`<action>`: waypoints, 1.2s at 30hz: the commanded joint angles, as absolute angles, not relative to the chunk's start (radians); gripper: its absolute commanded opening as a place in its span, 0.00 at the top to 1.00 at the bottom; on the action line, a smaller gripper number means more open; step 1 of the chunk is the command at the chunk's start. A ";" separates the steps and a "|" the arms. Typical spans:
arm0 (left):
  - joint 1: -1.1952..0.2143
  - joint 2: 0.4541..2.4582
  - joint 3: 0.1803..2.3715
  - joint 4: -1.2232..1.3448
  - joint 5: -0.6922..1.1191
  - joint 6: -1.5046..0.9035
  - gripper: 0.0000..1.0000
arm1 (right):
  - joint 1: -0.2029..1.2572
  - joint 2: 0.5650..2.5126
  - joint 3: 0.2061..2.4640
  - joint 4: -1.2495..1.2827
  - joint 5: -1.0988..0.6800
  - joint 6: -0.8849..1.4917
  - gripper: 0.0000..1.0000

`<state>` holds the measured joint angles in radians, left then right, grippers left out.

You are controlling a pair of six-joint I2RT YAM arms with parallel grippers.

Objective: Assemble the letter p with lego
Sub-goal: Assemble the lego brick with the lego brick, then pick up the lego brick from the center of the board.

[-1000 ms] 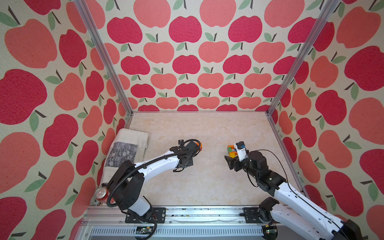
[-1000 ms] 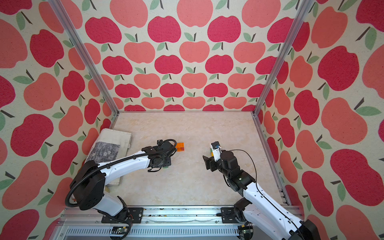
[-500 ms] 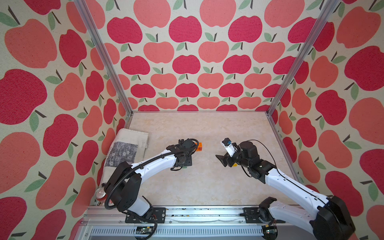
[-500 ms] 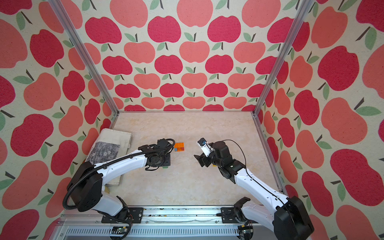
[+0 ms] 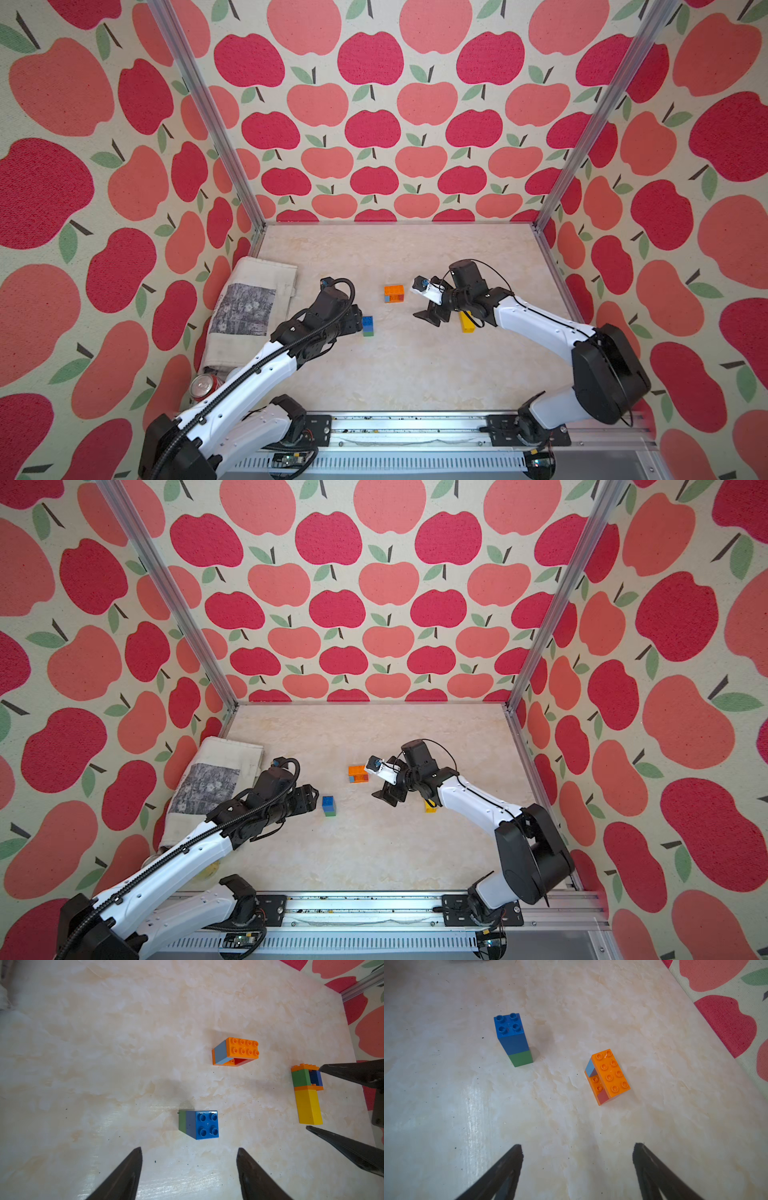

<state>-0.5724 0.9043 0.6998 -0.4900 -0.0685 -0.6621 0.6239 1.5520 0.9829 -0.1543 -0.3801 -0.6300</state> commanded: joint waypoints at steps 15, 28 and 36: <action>-0.427 0.727 0.528 -0.397 0.106 -0.604 0.23 | 0.607 1.952 1.407 -0.377 -0.478 -0.857 0.26; -0.419 0.732 0.510 -0.377 0.137 -0.595 0.22 | 0.612 2.091 1.541 -0.445 -0.482 -0.890 0.47; -0.414 0.747 0.518 -0.379 0.142 -0.591 0.23 | 0.614 2.127 1.603 -0.530 -0.524 -0.914 0.68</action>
